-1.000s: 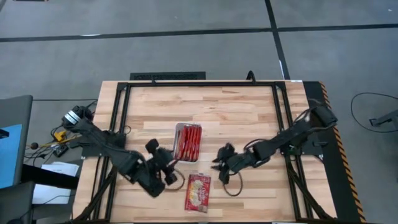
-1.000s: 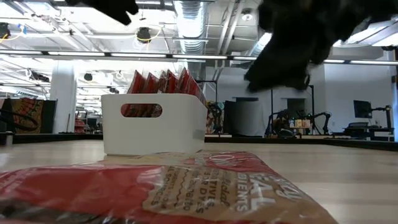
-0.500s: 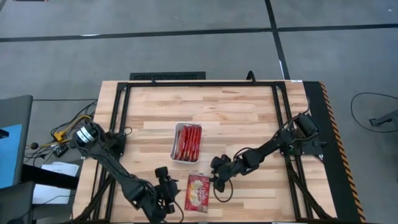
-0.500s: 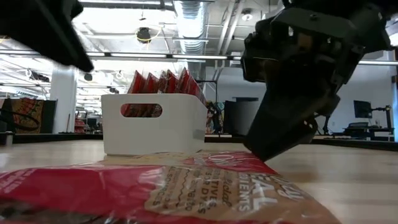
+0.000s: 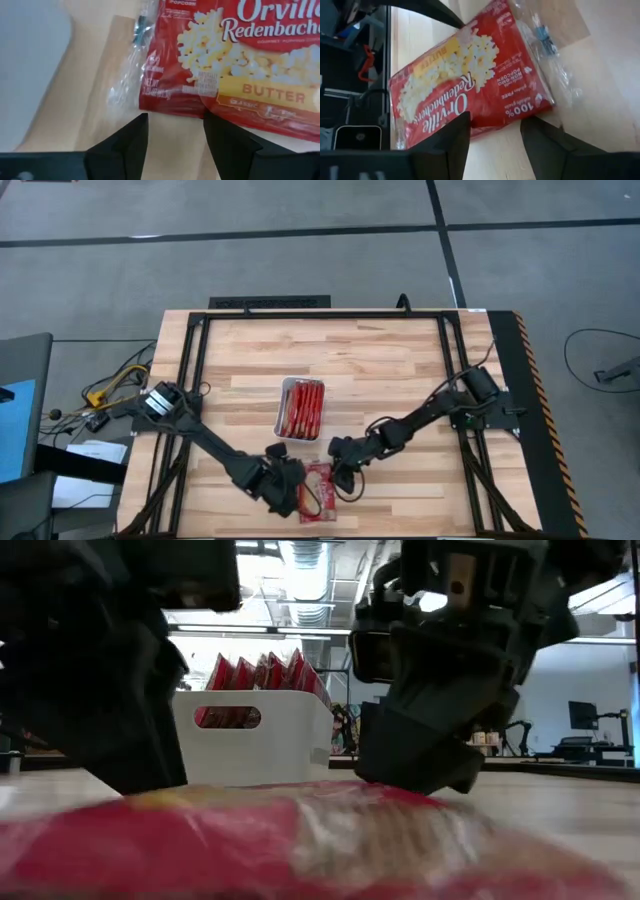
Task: Sort popcorn bags into baskets
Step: Put the red popcorn bag into the white bin
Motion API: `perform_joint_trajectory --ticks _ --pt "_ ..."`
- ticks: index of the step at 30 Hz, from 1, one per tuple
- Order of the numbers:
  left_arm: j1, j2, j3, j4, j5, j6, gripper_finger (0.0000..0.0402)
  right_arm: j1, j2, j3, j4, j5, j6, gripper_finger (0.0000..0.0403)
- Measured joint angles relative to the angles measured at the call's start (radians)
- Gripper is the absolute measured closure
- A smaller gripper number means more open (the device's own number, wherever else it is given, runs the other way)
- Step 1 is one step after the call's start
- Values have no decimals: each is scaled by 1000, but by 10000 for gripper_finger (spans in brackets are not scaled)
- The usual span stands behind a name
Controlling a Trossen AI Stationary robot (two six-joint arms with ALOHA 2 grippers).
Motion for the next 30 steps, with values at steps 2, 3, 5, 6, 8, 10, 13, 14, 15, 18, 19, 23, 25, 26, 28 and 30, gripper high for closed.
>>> perform_joint_trajectory --ticks 2,3,5,6,8,10,13,14,15,18,19,23,25,26,28,30 --pt "17 5 1 13 23 0 221 -4 -16 -1 -11 -7 -13 210" --pt "25 6 1 17 28 1 221 -4 -22 -1 -17 -8 -19 213" --pt "39 7 1 29 31 3 221 -3 -32 -3 -20 -4 -38 221" --pt "45 7 1 40 31 11 221 -3 -36 -4 -20 -6 -45 225" --pt "55 8 0 55 32 33 221 -4 -38 -6 -12 -7 -47 238" --pt "63 9 0 73 30 50 221 -8 -38 -7 -1 -10 -55 256" --pt "69 10 0 88 26 64 221 -10 -31 -7 5 -5 -76 299" --pt "69 10 0 90 23 64 221 -10 -30 -7 6 -1 -85 318" --pt "69 10 0 90 22 64 221 -10 -30 -7 6 5 -99 339" --pt "67 10 0 81 19 64 221 -10 -31 -7 13 19 -138 388" --pt "64 10 0 78 15 63 221 -10 -36 -7 10 27 -140 388" --pt "41 11 18 20 -4 61 221 0 -51 -7 3 47 -103 396" --pt "22 11 44 -51 -27 45 221 3 -70 -9 5 58 -71 397" --pt "10 11 60 -96 -52 31 221 2 -75 -9 7 63 -51 397" --pt "-17 12 99 -199 -120 17 221 3 -88 -11 5 75 -14 398" --pt "-50 12 144 -293 -207 5 221 9 -92 -11 64 78 22 399"
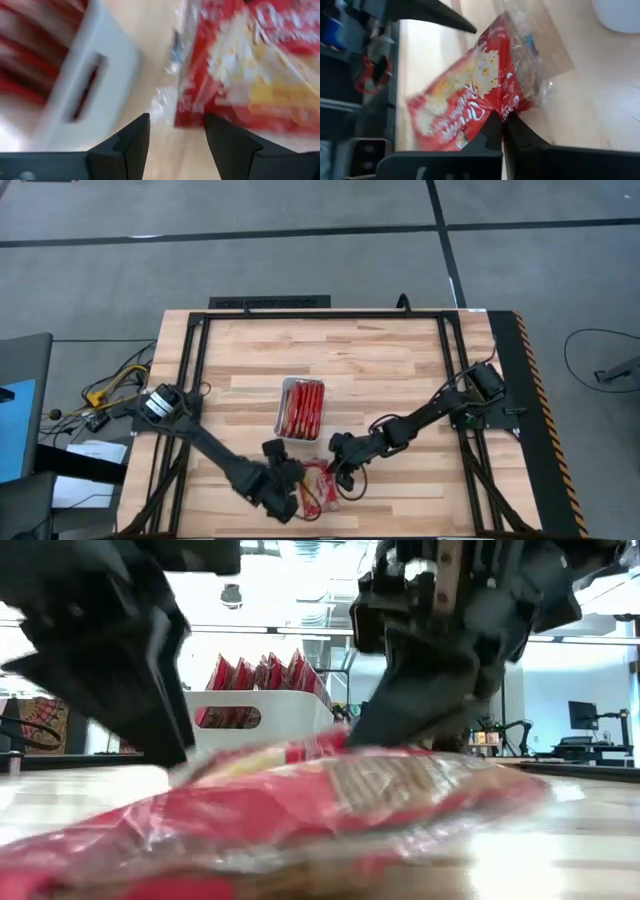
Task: Sort popcorn bags into baskets
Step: Put the red popcorn bag into the white bin
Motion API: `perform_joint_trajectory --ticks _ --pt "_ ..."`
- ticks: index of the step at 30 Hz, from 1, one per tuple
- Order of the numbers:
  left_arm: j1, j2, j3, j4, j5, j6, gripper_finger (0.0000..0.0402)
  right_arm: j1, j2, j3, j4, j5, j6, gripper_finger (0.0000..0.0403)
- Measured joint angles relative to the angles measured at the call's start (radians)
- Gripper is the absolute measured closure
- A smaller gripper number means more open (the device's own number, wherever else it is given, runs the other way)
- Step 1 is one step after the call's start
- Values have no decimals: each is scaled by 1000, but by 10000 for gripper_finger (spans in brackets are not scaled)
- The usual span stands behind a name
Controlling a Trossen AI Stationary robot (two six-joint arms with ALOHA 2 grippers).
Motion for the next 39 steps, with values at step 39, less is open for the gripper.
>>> perform_joint_trajectory --ticks 39 --pt "-210 16 493 -771 -354 511 105 -231 -3 3 661 94 167 399"
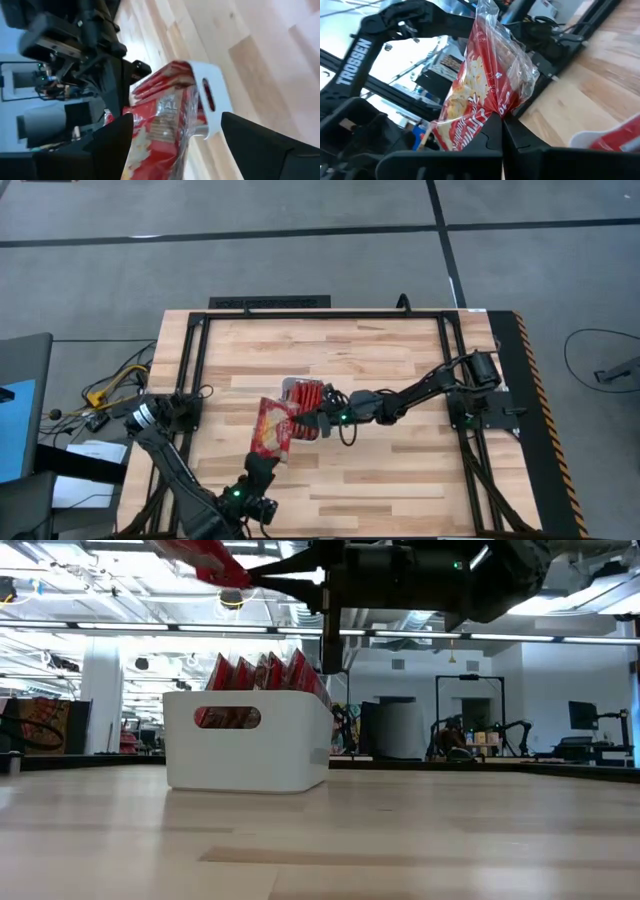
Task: Sort popcorn bags into baskets
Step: Put the red popcorn bag into the white bin
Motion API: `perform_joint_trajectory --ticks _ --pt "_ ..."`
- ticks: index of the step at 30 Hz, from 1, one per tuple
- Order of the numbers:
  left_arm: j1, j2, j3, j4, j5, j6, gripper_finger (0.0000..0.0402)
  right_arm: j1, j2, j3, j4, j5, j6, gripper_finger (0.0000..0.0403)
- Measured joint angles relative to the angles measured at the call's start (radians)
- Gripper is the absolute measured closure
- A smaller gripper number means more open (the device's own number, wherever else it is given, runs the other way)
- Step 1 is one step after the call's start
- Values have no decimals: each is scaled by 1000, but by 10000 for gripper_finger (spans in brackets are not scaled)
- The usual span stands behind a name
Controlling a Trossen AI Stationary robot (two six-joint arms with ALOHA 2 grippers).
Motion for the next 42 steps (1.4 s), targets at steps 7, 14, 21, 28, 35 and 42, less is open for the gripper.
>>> perform_joint_trajectory --ticks 7,14,21,28,35,42 --pt "52 0 0 -88 -30 -23 126 0 0 0 14 -4 7 393" --pt "108 0 0 -106 110 -86 259 0 0 0 54 -17 7 395" --pt "105 0 0 -124 80 -171 388 -9 1 0 58 -77 -168 370" --pt "68 -9 0 -123 1 -237 395 -8 1 0 50 -143 -461 322" --pt "3 -78 0 -126 -85 -363 398 22 0 0 -99 -150 -809 258" --pt "-59 -159 1 -125 -120 -429 399 128 -20 0 -106 74 -1289 197"
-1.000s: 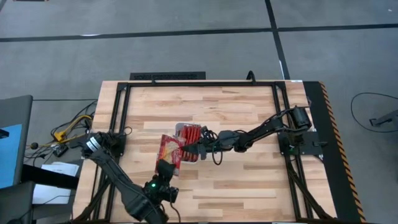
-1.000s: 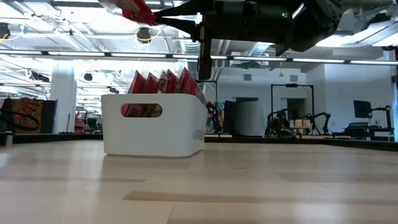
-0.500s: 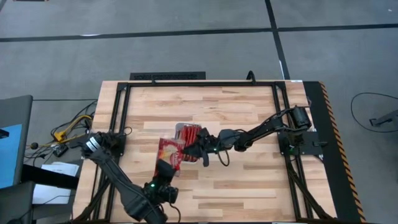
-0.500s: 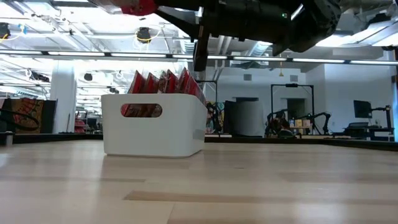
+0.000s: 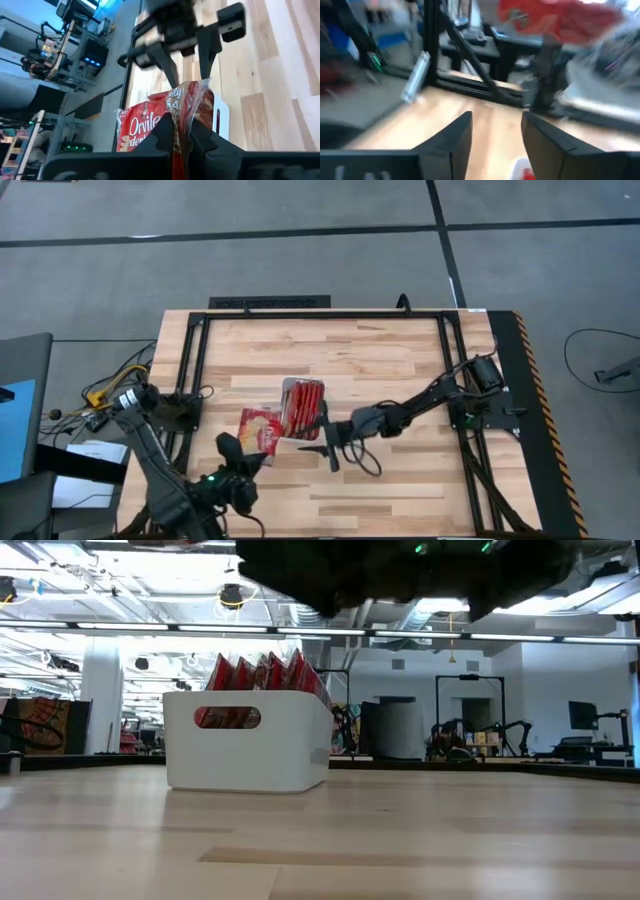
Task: Sort popcorn bags into baskets
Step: Put the red popcorn bag into the white bin
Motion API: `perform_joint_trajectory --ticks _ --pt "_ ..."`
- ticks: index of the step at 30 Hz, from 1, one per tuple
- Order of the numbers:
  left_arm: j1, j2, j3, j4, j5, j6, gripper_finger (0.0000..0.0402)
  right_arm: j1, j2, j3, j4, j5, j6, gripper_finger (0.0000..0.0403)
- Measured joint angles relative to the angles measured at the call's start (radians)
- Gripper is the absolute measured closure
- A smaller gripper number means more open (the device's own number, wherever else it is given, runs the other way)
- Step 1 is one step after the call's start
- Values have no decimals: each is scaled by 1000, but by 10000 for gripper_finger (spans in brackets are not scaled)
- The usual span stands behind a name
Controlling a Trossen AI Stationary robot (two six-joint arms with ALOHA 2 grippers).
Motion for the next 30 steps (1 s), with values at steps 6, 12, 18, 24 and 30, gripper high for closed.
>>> perform_joint_trajectory --ticks 6,12,18,24,30 --pt "-24 -23 0 0 48 54 397 96 -32 68 -2 267 -458 162" --pt "-22 -25 0 14 57 140 396 100 -29 239 -244 274 -619 158" --pt "-16 -25 0 116 73 240 395 48 -23 363 -415 271 -575 158" --pt "-16 -25 0 177 48 300 395 27 -22 374 -466 148 -577 158" --pt "-14 -25 0 177 -46 291 396 32 -22 374 -532 163 -573 159"
